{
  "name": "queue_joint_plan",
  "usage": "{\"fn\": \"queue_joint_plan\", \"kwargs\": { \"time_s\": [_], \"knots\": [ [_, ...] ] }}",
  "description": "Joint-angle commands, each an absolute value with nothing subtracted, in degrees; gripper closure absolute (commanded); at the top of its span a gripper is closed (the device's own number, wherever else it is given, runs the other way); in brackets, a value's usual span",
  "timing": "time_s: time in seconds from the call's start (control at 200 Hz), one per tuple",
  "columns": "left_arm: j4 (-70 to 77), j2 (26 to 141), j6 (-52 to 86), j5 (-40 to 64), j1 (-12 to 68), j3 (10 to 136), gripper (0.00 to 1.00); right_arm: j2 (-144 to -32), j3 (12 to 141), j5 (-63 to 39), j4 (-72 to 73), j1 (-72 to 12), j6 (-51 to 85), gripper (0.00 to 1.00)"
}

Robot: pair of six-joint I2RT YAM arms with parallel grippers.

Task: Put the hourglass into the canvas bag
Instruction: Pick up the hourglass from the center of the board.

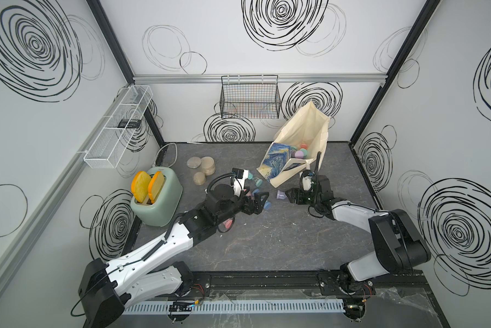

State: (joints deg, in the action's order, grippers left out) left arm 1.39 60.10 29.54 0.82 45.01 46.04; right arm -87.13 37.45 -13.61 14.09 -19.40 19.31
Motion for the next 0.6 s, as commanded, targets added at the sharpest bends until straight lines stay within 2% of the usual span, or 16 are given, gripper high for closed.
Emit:
{"fn": "queue_joint_plan", "kwargs": {
  "time_s": [0.0, 0.595],
  "knots": [
    [3.5, 59.9, 29.9, -0.5, 45.3, 45.9, 0.04, -87.6, 38.0, -14.2, 16.4, -20.5, 19.9, 0.15],
    [3.3, 59.7, 29.5, -0.5, 44.8, 45.9, 0.04, -82.7, 32.6, -12.6, 13.4, -31.9, 19.7, 0.15]
  ]
}}
